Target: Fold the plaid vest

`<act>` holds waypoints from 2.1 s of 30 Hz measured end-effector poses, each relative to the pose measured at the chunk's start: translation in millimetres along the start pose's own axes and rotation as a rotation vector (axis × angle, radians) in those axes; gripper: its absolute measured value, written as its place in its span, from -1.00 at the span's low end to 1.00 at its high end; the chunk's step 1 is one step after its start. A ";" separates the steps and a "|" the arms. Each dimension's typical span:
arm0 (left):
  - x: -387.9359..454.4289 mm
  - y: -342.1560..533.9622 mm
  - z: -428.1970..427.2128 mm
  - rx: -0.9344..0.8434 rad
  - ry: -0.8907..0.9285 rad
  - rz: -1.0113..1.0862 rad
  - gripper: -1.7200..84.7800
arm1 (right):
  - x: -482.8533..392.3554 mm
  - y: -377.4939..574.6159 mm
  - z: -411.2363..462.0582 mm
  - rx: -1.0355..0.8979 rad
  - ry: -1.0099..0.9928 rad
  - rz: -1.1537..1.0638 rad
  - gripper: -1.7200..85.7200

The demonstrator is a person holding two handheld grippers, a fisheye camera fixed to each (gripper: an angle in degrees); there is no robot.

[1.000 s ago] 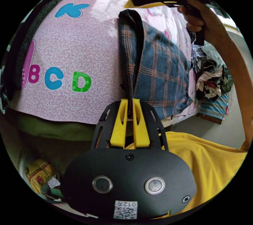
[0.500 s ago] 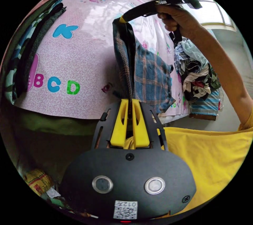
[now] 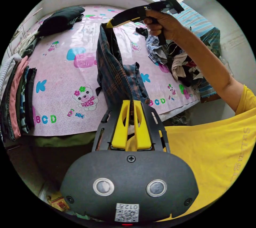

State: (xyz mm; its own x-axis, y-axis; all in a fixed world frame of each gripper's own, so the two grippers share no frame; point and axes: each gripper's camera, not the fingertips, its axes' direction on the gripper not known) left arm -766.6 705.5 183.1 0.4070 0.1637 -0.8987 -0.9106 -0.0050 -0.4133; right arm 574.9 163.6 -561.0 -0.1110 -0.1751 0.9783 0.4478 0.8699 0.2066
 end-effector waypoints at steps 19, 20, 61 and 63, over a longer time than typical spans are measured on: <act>171.9 -60.7 282.1 -0.308 -0.248 0.041 -0.95 | 292.2 229.0 -89.5 0.185 -0.486 0.332 -0.93; 178.4 -62.9 288.0 -0.313 -0.267 0.044 -0.95 | 301.6 234.3 -95.9 0.197 -0.517 0.334 -0.93; 121.5 -28.1 444.7 -0.515 -0.320 0.281 -0.85 | 262.2 319.2 -96.3 0.052 -0.111 0.394 -0.96; 92.8 -27.7 415.5 -0.466 -0.217 0.233 -0.87 | 257.1 320.2 -95.0 0.048 -0.103 0.395 -0.96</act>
State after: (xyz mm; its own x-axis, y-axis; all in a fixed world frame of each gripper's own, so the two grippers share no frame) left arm -733.5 1130.8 172.2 0.1303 0.3049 -0.9434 -0.8265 -0.4922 -0.2732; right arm 774.0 353.3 -241.6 -0.0287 0.2215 0.9747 0.4324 0.8820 -0.1876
